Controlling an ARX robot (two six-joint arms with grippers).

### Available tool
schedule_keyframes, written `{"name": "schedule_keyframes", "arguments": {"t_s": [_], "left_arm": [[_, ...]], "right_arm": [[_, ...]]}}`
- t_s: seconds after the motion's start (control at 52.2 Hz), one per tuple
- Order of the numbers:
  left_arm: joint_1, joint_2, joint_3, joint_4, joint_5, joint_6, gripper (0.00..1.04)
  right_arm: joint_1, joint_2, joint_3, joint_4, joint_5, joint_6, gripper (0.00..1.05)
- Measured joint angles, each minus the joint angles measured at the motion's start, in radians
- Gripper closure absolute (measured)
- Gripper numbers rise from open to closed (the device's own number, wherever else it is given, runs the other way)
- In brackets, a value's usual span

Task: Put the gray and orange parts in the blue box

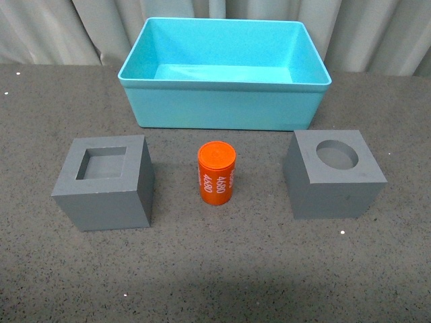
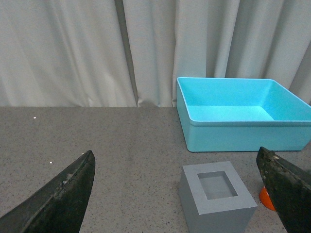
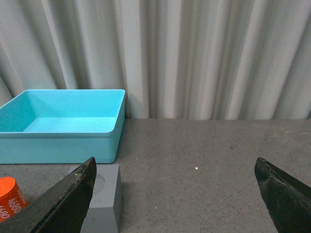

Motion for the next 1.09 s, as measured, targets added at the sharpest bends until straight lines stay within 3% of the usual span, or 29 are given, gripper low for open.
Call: {"name": "schedule_keyframes", "arguments": {"t_s": [0.709, 0.862, 1.092], "left_arm": [[0.000, 0.000, 0.000, 0.000, 0.000, 0.000, 0.07], [0.000, 0.000, 0.000, 0.000, 0.000, 0.000, 0.07], [0.000, 0.000, 0.000, 0.000, 0.000, 0.000, 0.07]], "right_arm": [[0.002, 0.000, 0.000, 0.005, 0.004, -0.024, 0.10], [0.026, 0.180, 0.020, 0.140, 0.000, -0.230, 0.10], [0.068, 0.767, 0.174, 0.427, 0.004, -0.211, 0.10]]}}
